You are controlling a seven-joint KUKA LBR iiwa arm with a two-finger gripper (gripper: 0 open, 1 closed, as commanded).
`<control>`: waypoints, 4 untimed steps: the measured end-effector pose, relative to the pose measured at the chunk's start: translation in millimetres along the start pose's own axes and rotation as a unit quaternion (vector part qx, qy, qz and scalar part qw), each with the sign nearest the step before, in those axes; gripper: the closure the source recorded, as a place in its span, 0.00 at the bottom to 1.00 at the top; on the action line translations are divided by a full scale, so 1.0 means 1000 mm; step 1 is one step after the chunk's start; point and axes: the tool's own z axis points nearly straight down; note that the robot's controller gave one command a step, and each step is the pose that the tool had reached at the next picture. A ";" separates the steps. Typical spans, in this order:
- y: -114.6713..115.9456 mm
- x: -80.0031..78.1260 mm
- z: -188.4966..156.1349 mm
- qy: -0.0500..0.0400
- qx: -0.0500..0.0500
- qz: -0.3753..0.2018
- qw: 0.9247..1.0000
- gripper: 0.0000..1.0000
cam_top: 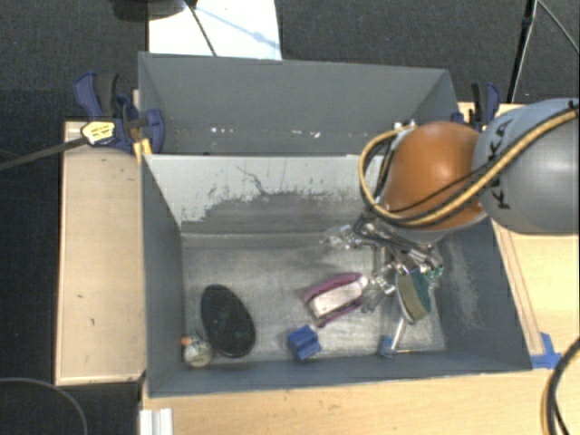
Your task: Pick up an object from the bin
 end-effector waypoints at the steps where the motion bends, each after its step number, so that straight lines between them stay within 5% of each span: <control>1: 0.015 -0.019 0.028 0.003 0.000 -0.022 1.000 0.00; 2: -0.009 -0.033 0.028 0.001 -0.001 -0.027 1.000 0.00; 3: -0.009 -0.031 0.027 0.004 -0.001 -0.025 1.000 1.00; 4: -0.010 -0.032 -0.003 0.000 0.000 -0.021 1.000 1.00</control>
Offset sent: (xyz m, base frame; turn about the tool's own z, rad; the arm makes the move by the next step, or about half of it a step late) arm 0.0092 0.0215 -0.0306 -0.0480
